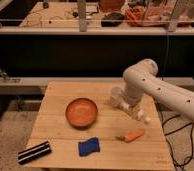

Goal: Move the arm in a circular motion

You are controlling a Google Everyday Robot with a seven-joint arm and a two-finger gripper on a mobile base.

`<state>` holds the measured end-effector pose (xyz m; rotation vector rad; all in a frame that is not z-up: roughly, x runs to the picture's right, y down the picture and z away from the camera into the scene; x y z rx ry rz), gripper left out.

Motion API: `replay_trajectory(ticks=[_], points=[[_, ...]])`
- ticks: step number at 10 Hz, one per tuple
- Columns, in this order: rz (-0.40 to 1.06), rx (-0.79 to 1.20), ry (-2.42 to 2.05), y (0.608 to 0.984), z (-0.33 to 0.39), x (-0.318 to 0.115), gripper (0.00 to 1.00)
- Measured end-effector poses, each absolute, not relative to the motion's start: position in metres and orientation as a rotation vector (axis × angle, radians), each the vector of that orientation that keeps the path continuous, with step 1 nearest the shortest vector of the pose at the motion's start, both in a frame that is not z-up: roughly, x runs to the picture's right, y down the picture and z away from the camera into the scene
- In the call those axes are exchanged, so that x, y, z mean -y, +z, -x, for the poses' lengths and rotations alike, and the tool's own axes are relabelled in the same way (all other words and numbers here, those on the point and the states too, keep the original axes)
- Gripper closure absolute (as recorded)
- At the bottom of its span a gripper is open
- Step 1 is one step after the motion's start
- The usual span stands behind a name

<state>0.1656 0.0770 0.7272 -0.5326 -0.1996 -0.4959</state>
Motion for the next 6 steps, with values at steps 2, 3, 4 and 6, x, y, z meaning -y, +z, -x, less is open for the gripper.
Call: replay_trajectory(ticks=[2,3,4,6], points=[[0.505,0.232,-0.43,0.749,-0.177,-0.055,0.2],[0.498,0.235,-0.395,0.758,-0.187,-0.048,0.2],[0.498,0.231,-0.367,0.764,-0.198,-0.044,0.2],[0.51,0.211,-0.335,0.766,-0.211,-0.047,0.2]])
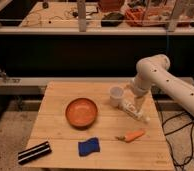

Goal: Move the arm in a circular motion

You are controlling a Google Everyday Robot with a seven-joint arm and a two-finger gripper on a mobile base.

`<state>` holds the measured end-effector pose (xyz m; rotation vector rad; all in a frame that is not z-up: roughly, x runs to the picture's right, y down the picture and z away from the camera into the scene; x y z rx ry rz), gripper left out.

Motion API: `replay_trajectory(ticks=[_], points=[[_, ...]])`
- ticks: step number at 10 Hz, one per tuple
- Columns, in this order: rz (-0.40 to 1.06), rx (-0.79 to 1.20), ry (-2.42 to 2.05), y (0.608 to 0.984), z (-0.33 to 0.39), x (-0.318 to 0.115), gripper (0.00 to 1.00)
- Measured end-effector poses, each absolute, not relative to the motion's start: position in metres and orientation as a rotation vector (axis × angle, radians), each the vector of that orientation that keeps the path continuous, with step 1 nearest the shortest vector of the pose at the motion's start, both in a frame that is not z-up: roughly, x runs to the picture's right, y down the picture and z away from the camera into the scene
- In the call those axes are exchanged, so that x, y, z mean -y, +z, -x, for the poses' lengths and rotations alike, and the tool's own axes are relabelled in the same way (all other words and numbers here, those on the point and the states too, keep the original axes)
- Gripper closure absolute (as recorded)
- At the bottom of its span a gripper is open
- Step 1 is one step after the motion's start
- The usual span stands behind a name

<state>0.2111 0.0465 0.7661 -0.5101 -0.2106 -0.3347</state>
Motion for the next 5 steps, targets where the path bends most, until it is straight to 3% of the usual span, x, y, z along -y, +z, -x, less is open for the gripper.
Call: replay_trajectory(ticks=[5], points=[[0.577,0.118,-0.256,0.727,-0.276,-0.097,0.2]])
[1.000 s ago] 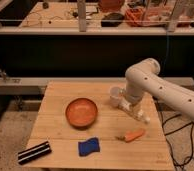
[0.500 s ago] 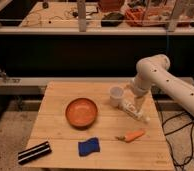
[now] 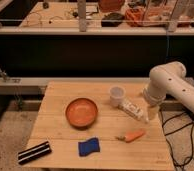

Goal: Move the arm in a circular motion

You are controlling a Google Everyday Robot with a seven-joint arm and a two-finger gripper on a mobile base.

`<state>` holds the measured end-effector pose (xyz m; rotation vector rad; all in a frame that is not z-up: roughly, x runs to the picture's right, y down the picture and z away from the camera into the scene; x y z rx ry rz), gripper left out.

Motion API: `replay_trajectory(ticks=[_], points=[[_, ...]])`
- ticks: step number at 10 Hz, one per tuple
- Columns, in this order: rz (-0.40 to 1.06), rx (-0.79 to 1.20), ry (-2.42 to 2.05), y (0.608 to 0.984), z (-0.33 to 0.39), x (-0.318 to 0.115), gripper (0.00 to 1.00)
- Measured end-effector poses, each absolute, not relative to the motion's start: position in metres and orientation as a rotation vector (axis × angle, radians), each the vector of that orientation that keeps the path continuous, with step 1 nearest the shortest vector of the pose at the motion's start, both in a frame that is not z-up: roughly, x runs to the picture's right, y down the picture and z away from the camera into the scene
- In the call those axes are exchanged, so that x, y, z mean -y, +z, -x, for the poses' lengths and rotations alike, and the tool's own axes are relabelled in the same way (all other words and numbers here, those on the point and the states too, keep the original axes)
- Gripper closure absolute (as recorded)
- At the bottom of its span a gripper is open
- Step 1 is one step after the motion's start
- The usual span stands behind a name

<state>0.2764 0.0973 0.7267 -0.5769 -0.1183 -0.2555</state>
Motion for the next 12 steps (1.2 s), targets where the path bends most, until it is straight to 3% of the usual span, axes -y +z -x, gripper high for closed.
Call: replay_trajectory(ticks=[4,12], points=[[0.589,0.128,-0.232,0.69,-0.296,-0.135,0.2],[0.585,0.208,-0.44,0.623,-0.17,-0.172,0.2]])
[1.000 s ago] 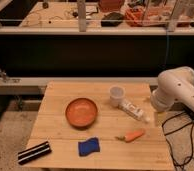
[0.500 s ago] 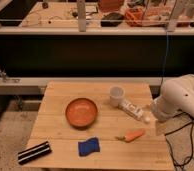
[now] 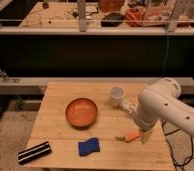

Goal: Move the arm in a circular motion

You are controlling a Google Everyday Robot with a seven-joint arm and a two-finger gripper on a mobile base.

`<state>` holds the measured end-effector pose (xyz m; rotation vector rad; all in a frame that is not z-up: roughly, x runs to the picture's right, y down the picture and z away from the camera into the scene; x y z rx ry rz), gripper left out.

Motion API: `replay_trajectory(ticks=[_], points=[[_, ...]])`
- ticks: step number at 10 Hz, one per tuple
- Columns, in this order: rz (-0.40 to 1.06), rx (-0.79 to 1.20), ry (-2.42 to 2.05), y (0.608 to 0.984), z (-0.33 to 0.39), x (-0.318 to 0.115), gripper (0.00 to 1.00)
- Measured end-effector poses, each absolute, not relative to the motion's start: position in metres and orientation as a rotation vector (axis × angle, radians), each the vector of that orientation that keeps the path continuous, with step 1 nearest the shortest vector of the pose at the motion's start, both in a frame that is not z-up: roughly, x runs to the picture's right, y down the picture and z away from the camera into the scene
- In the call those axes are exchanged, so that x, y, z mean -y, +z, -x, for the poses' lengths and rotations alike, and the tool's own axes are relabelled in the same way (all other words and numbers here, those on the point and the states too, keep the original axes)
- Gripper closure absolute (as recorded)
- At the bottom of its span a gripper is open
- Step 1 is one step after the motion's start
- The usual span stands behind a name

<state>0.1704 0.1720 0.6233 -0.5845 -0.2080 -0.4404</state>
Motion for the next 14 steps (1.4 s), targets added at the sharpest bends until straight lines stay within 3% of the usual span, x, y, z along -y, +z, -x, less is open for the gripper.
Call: replay_trajectory(ticks=[4,10,14], points=[[0.56,0.258,-0.505,0.626,-0.131,-0.154,0.2],[0.574,0.383,-0.656,0.689,-0.029,-0.09,0.2],[0.576,0.382,-0.61,0.72,-0.027,-0.069,0.2]])
